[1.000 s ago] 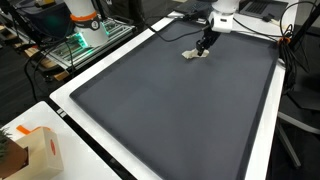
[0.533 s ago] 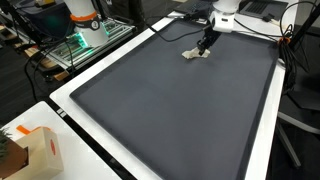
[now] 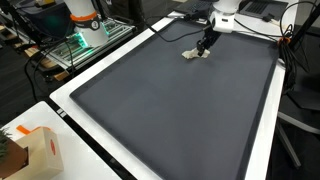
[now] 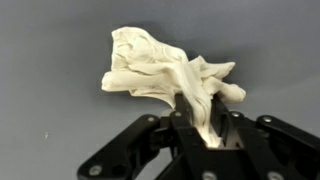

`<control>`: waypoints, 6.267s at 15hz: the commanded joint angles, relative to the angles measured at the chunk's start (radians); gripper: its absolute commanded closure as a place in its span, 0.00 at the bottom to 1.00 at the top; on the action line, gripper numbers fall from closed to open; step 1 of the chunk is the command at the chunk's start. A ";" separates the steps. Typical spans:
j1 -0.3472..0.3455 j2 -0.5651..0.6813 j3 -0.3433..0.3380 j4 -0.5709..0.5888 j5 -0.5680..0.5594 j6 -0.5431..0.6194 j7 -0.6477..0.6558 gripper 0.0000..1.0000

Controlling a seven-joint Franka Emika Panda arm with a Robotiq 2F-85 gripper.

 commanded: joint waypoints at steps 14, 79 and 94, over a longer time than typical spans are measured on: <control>0.044 -0.111 -0.029 -0.056 -0.111 0.003 -0.020 0.00; -0.159 0.045 -0.084 0.071 0.347 -0.169 0.252 0.00; 0.052 0.170 -0.090 0.356 -0.171 -0.304 0.285 0.00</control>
